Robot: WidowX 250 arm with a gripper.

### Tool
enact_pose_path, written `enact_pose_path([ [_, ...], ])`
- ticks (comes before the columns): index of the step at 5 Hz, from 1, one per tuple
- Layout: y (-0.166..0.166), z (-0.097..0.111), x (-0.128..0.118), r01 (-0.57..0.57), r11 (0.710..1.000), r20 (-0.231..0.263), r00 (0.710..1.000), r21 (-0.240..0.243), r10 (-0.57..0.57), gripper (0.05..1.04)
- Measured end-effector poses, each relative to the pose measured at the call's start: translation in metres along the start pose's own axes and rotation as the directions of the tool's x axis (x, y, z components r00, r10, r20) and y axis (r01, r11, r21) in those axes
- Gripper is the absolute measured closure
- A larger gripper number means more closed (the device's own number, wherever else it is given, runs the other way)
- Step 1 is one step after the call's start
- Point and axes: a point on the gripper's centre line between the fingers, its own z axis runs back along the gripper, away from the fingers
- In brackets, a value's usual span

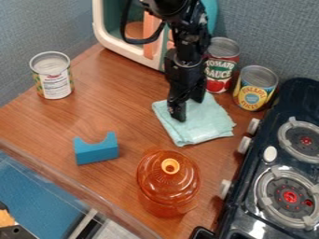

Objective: Move the dish towel to the right

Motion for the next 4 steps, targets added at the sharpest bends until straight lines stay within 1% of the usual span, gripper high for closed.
enact_pose_path([
  [1, -0.006, 0.005, -0.001, 0.008, 1.000, -0.005, 1.000, -0.004, -0.008, 0.083],
  [2, -0.003, 0.003, 0.002, 0.020, 1.000, 0.009, 1.000, 0.008, -0.020, 0.083],
  [3, -0.001, 0.035, 0.004, 0.044, 0.999, 0.038, 0.998, -0.024, -0.043, 0.083],
  [4, 0.008, 0.069, 0.012, 0.051, 0.998, 0.042, 0.998, -0.020, -0.050, 0.084],
])
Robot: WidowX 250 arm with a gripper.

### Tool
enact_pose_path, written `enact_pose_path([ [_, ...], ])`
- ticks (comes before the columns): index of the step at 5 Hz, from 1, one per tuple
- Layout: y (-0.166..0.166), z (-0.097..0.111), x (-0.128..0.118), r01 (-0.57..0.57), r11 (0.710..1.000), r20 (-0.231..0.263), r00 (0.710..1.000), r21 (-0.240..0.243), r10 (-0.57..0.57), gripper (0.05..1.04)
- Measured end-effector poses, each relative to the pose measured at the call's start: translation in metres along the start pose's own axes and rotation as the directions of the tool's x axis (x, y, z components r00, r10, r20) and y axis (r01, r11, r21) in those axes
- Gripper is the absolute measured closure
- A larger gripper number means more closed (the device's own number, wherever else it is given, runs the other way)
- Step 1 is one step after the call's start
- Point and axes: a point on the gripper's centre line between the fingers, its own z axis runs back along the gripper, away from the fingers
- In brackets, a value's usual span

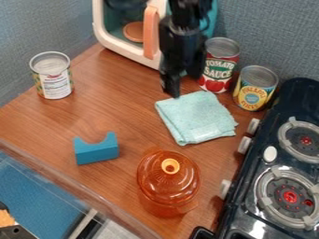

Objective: Move the dish towel to the right

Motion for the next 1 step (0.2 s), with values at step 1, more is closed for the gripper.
enact_pose_path([
  [1, 0.0000, 0.0030, 0.0036, -0.006, 1.000, 0.001, 1.000, -0.006, 0.006, 0.083],
])
